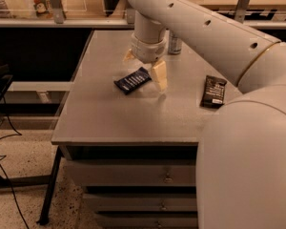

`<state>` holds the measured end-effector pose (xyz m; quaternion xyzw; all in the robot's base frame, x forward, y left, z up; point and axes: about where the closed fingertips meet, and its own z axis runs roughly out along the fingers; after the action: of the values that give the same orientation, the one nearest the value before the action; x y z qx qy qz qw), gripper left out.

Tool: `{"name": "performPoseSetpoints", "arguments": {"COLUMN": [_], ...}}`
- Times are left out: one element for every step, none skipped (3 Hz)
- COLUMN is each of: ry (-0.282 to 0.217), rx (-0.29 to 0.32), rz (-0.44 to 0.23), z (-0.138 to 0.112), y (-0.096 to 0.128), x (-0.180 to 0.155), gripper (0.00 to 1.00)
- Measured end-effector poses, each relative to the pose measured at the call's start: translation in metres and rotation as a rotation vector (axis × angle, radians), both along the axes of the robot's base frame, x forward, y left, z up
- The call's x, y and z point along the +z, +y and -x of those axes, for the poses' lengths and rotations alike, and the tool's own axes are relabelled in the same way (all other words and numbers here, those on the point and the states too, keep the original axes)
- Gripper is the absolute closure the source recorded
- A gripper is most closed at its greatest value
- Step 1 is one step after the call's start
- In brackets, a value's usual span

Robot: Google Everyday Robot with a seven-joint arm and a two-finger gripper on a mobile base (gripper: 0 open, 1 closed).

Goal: Move rxbar blueberry near rxbar chocolate

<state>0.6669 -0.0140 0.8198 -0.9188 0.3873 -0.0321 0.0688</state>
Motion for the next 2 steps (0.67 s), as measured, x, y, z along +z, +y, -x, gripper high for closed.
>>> {"name": "performPoseSetpoints", "arguments": {"ry": [0.017, 0.033], "rx": [0.009, 0.022], "rz": [0.013, 0.034], "z": [-0.0015, -0.0021], "y": [0.0024, 0.0052], "x": [-0.0054, -0.0097], "gripper": [0.07, 0.25]}}
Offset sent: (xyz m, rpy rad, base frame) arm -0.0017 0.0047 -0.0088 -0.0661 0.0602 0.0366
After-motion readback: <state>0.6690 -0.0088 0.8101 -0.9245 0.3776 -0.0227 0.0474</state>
